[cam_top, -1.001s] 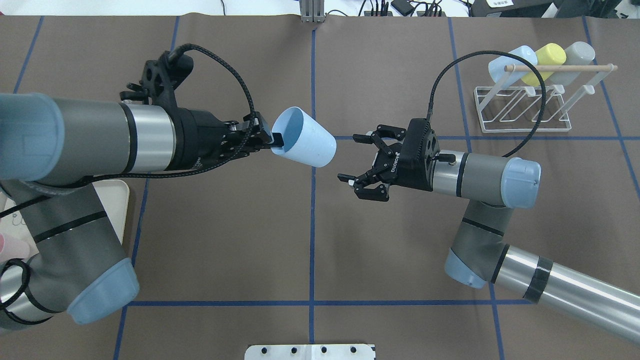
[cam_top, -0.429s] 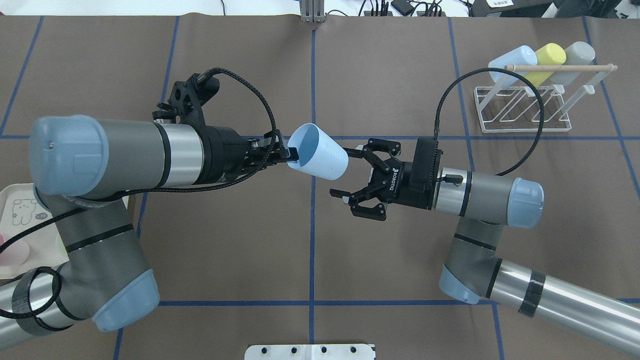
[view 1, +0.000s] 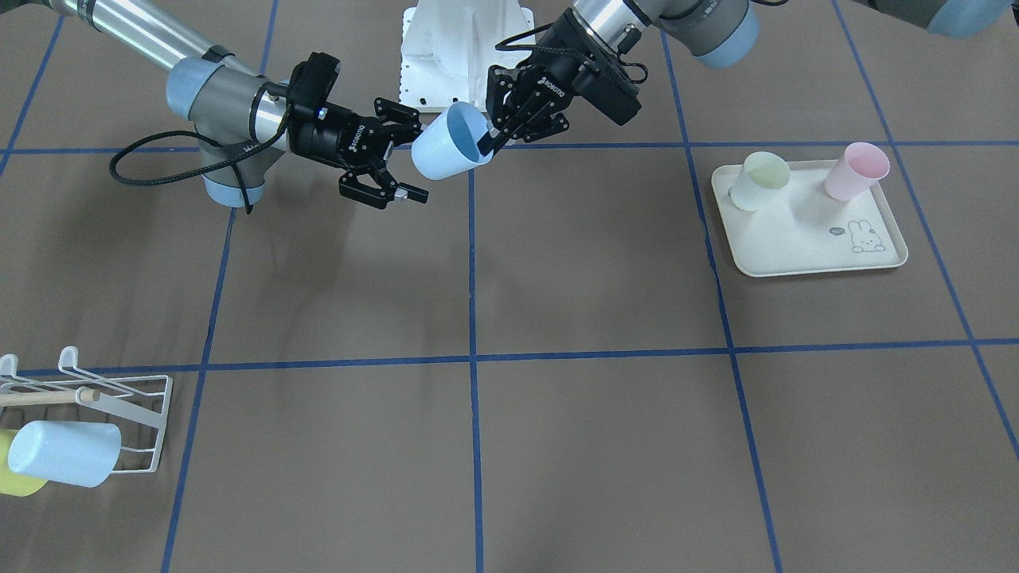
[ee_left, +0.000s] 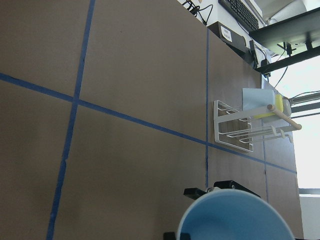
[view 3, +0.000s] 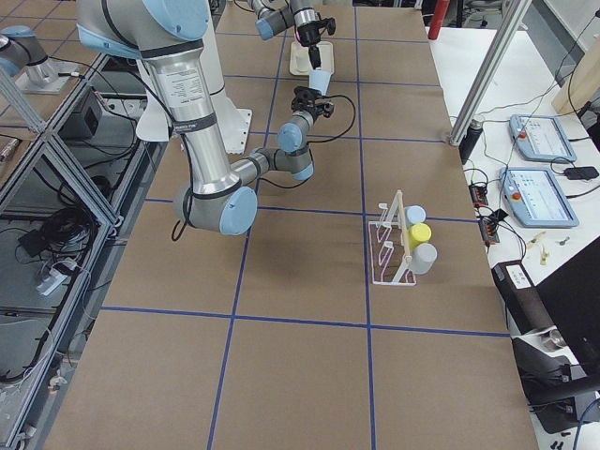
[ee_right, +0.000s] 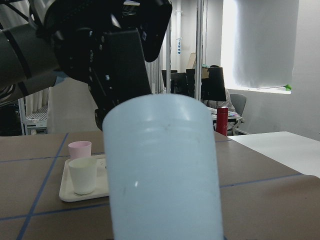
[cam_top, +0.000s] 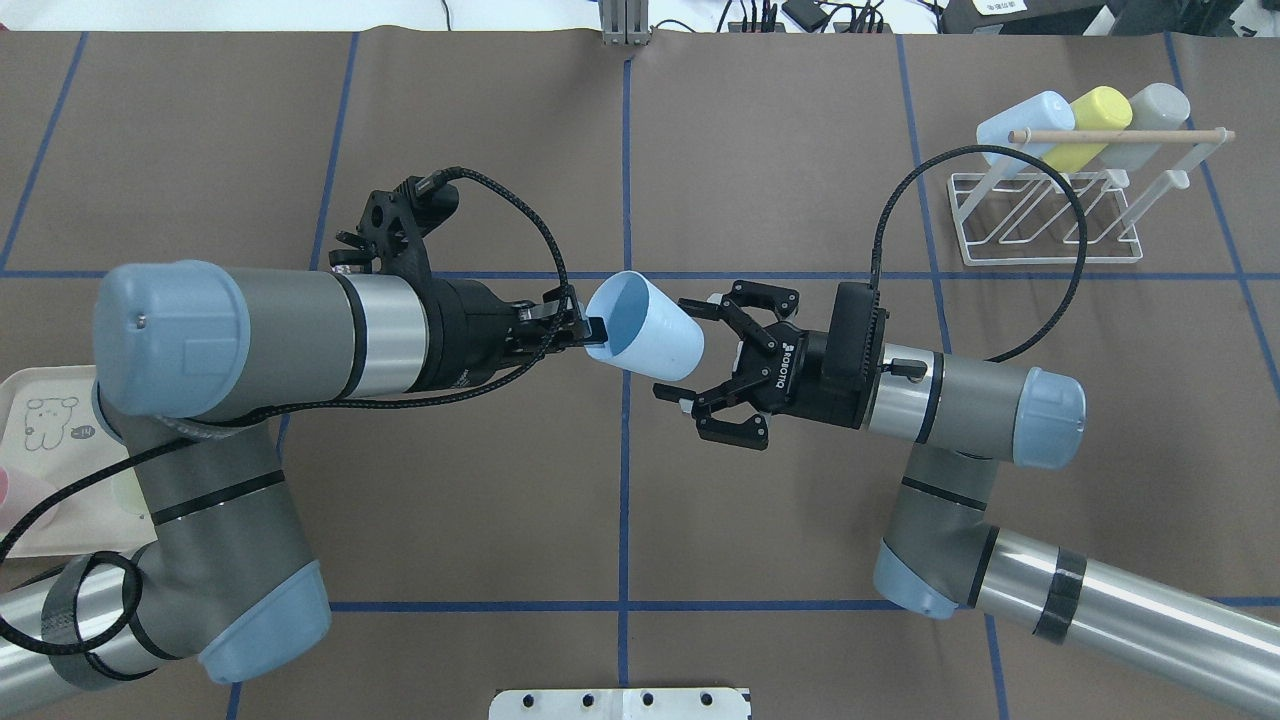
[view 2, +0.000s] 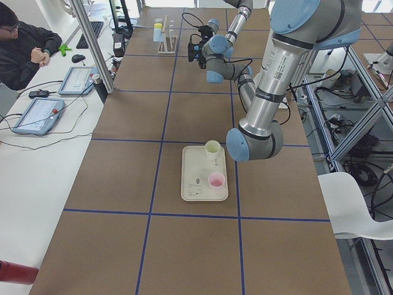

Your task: Transfer IKEA cup to right arm and place on rack

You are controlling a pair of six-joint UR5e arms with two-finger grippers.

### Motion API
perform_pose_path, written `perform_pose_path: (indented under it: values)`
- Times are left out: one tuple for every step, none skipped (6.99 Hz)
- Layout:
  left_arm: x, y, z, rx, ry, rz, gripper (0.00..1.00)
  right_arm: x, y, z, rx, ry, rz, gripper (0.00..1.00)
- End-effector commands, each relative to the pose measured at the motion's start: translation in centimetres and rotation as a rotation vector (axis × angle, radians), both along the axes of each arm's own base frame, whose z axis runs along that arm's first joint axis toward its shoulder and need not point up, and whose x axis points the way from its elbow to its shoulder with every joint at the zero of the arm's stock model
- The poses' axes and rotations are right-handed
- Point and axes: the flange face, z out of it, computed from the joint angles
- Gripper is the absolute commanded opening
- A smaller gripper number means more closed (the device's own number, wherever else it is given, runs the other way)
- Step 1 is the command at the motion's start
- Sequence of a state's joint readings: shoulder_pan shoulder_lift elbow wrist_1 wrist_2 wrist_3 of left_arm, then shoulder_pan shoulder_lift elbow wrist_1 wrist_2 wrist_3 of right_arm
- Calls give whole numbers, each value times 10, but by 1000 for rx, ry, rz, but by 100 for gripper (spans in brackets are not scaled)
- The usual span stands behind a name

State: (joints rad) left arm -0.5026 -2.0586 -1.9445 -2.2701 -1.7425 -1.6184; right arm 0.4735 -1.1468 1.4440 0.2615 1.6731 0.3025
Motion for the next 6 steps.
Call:
perform_pose_path:
  values:
    - [9,8,1,-1,-2,3,0,-1,2,-2,2,-5,-3,89]
    - [11,9,1,-1,-4,4,0,-2,4,-3,3,-7,-6,89]
    - [13,7,5,-6,-12,-2,0,-2,4,-3,2,-7,-8,89]
    - [15,6,7,-8,-16,-8,0,-3,4,-4,2,-8,-8,89]
    - [15,6,7,-6,-16,-8,0,-3,4,-4,3,-8,-8,89]
    - [15,6,6,-5,-14,-8,0,-2,4,-3,2,-7,-8,89]
